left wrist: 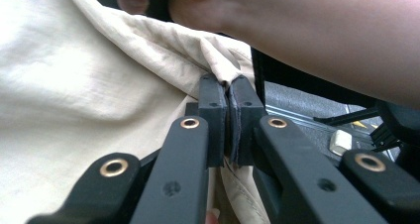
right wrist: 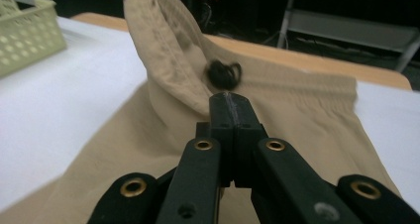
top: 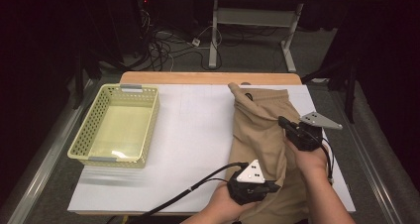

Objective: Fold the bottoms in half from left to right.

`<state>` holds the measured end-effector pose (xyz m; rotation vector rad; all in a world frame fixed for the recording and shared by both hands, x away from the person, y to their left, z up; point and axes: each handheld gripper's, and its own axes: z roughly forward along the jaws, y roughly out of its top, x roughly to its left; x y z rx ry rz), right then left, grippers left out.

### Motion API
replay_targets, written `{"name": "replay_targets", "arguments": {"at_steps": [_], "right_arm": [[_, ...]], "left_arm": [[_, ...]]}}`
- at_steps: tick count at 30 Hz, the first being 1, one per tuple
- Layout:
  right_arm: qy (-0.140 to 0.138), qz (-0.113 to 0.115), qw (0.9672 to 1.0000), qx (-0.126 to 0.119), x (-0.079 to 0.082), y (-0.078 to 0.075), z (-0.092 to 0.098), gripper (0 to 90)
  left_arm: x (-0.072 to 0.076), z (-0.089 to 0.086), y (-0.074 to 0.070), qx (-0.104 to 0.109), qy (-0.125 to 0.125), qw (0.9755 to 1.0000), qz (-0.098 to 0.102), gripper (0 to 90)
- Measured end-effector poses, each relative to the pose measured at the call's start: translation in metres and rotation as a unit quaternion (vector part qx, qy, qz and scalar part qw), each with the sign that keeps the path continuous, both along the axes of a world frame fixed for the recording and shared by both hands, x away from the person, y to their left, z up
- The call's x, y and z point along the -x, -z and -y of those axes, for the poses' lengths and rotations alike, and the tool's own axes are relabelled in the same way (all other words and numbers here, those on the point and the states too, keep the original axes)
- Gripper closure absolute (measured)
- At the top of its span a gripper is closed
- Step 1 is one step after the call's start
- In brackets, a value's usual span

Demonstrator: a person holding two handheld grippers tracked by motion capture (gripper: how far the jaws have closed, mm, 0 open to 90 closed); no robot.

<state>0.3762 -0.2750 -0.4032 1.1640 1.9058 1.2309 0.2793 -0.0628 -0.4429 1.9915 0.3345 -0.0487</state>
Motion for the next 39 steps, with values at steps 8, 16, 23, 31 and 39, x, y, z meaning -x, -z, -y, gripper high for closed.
{"name": "replay_targets", "arguments": {"at_steps": [8, 16, 23, 31, 39], "right_arm": [[0.01, -0.03, 0.9995, 0.005, 0.003, 0.035, 0.02, 90.0], [0.009, -0.034, 0.9993, 0.007, 0.008, 0.045, 0.022, 90.0], [0.011, -0.031, 0.9994, 0.011, 0.01, 0.043, 0.023, 90.0], [0.012, -0.03, 0.9993, 0.018, 0.01, 0.04, 0.021, 90.0], [0.014, -0.031, 0.9991, 0.024, 0.012, 0.04, 0.02, 90.0]], "left_arm": [[-0.006, -0.01, 0.006, 0.005, -0.018, 0.9998, -0.007, 62.7], [-0.018, -0.067, 0.005, 0.007, -0.092, 0.9957, 0.006, 39.4], [-0.031, -0.126, 0.009, -0.032, -0.155, 0.9874, 0.003, 24.5], [-0.038, -0.171, 0.016, -0.03, -0.226, 0.9736, 0.012, 12.5], [-0.044, -0.179, 0.038, -0.037, -0.252, 0.9669, 0.004, 0.0]]}}
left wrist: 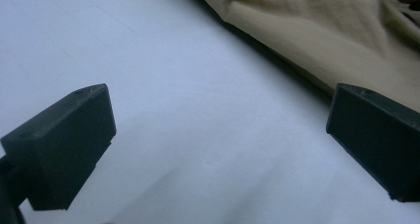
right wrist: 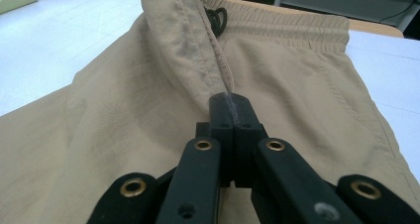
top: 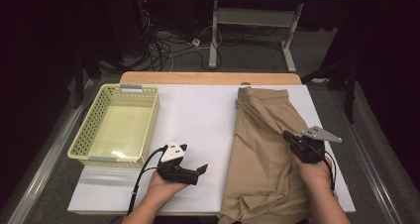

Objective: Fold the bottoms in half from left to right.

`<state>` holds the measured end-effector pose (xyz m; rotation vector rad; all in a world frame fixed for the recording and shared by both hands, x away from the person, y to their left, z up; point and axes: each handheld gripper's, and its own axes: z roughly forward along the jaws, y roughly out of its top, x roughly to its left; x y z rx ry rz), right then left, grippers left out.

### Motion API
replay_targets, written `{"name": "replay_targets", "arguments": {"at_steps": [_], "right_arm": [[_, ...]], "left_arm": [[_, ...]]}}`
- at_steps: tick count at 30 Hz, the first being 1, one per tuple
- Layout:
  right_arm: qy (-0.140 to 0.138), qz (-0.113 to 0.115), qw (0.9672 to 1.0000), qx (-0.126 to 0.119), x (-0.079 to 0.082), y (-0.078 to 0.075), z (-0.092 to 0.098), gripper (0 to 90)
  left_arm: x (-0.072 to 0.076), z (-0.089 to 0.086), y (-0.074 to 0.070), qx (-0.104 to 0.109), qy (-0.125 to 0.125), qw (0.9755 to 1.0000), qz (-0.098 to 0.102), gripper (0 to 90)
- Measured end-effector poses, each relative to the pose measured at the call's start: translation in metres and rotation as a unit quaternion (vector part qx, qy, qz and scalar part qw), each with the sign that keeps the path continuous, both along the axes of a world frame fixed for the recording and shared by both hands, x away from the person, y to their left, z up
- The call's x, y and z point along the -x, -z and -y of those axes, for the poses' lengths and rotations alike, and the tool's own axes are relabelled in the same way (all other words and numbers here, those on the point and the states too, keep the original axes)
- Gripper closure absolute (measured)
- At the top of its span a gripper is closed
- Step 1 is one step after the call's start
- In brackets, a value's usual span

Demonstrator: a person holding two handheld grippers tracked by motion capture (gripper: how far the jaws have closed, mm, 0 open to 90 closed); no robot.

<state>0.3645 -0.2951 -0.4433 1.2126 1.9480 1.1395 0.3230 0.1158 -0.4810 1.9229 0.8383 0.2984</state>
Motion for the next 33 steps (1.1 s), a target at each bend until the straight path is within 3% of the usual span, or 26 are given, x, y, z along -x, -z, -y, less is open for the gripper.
{"name": "replay_targets", "arguments": {"at_steps": [6, 11, 18, 28, 33], "right_arm": [[0.0, 0.005, 1.0, 0.001, 0.002, -0.003, 0.002, 90.0], [-0.002, 0.011, 0.9999, -0.001, 0.005, -0.01, 0.002, 90.0], [0.002, 0.026, 0.9997, 0.002, 0.011, -0.027, 0.006, 90.0], [0.039, 0.05, 0.998, -0.002, 0.012, -0.057, 0.046, 90.0], [0.069, 0.035, 0.997, 0.002, -0.005, -0.052, 0.075, 90.0]], "left_arm": [[0.001, 0.002, 0.003, 0.003, 0.012, 0.9999, 0.008, 0.0], [0.006, 0.004, 0.003, -0.004, 0.013, 0.9995, 0.027, 0.0], [0.006, 0.003, 0.003, 0.003, 0.02, 0.9995, 0.023, 0.0], [0.007, 0.002, 0.003, 0.007, 0.017, 0.9995, 0.027, 0.0], [0.007, 0.002, 0.003, 0.01, 0.021, 0.9993, 0.028, 0.5]]}}
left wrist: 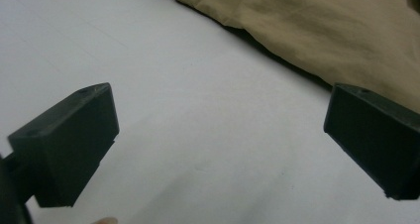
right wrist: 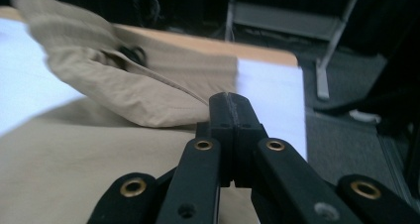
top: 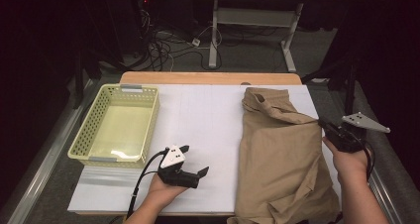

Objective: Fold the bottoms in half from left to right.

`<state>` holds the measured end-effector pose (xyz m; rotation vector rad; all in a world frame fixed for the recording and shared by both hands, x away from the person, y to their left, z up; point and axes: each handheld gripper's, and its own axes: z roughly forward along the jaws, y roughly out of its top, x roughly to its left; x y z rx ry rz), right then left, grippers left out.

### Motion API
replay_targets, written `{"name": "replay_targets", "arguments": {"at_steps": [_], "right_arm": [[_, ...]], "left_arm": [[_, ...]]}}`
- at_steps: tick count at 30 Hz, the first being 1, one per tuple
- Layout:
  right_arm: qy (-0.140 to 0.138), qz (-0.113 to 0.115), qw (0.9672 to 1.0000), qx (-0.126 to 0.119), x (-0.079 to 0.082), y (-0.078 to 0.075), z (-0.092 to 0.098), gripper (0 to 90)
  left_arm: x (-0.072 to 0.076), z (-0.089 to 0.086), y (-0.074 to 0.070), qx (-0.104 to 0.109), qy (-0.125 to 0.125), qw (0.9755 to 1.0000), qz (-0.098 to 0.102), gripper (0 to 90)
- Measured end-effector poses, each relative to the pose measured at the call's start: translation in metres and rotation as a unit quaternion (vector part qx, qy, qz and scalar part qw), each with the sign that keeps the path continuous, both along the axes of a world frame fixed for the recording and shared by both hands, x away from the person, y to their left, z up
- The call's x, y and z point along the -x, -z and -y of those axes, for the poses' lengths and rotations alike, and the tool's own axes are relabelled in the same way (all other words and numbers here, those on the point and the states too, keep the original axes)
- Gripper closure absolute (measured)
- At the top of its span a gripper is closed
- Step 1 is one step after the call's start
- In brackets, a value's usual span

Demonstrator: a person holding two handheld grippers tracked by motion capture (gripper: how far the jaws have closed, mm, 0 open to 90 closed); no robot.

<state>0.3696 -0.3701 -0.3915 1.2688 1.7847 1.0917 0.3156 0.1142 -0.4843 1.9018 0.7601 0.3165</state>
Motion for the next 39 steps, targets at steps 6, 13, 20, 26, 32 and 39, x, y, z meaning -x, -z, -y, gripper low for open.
{"name": "replay_targets", "arguments": {"at_steps": [6, 13, 20, 26, 32, 39], "right_arm": [[0.015, -0.043, 0.999, -0.004, -0.012, 0.037, 0.011, 90.0], [-0.015, -0.052, 0.9981, -0.028, 0.007, 0.034, 0.009, 66.5], [-0.028, -0.052, 0.998, -0.024, 0.054, 0.03, -0.001, 59.8], [-0.024, -0.056, 0.9981, -0.007, 0.09, 0.039, -0.007, 59.5], [-0.028, -0.056, 0.9979, -0.014, 0.116, 0.049, -0.011, 58.1], [-0.042, -0.041, 0.9982, -0.007, 0.147, 0.058, -0.013, 58.3]], "left_arm": [[-0.001, 0.0, 0.0, 0.002, 0.001, 1.0, -0.003, 0.4], [-0.002, -0.001, 0.0, 0.004, 0.0, 0.9999, -0.011, 0.4], [-0.002, -0.001, 0.0, 0.004, -0.001, 0.9999, -0.012, 0.4], [-0.004, -0.003, 0.0, 0.012, 0.004, 0.9996, -0.023, 0.4], [-0.007, -0.005, -0.005, 0.014, 0.011, 0.9995, -0.027, 0.4], [-0.019, -0.001, -0.006, -0.02, 0.004, 0.9996, -0.021, 0.4]]}}
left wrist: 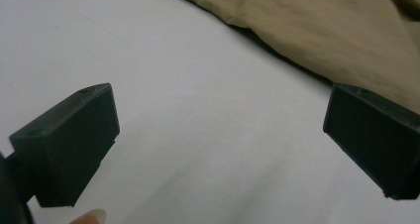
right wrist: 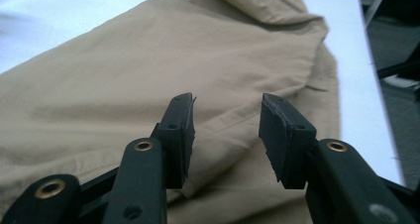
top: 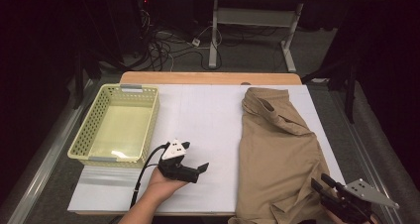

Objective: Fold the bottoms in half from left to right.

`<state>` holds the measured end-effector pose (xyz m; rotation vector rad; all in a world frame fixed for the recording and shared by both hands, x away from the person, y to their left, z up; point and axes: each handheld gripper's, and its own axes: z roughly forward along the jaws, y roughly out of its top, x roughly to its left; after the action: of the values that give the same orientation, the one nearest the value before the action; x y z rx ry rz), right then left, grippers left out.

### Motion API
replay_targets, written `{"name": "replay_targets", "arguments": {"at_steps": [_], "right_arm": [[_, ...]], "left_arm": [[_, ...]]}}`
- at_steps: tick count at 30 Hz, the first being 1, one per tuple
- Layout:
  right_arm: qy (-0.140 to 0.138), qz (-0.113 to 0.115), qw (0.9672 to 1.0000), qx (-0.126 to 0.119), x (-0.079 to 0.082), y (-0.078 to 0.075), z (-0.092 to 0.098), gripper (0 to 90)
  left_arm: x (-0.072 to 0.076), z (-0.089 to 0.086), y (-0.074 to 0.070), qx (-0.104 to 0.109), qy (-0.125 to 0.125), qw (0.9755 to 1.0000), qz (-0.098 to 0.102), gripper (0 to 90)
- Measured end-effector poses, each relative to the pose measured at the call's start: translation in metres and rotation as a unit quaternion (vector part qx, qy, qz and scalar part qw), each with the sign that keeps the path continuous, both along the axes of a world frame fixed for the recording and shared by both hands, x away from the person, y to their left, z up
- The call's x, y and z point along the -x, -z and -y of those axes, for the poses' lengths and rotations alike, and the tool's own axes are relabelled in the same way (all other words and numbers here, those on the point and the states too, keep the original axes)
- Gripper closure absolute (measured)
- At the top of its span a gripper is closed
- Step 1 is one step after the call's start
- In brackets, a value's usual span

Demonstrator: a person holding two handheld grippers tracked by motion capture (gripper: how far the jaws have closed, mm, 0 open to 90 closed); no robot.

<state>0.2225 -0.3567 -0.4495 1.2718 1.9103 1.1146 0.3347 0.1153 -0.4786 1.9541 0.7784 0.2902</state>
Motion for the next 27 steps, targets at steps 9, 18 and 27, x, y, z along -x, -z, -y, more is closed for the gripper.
{"name": "replay_targets", "arguments": {"at_steps": [9, 18, 27], "right_arm": [[-0.014, 0.001, 0.9994, -0.032, 0.012, -0.004, -0.003, 59.3], [-0.031, -0.031, 0.999, 0.011, 0.013, 0.006, -0.044, 50.3], [0.012, -0.065, 0.9973, 0.033, 0.017, 0.021, -0.021, 55.2]], "left_arm": [[-0.021, -0.006, -0.002, -0.006, -0.021, 0.9998, 0.004, 0.5], [-0.022, -0.001, 0.004, 0.003, 0.024, 0.9996, -0.017, 0.7], [-0.022, 0.0, 0.005, 0.004, 0.025, 0.9996, -0.01, 0.9]]}}
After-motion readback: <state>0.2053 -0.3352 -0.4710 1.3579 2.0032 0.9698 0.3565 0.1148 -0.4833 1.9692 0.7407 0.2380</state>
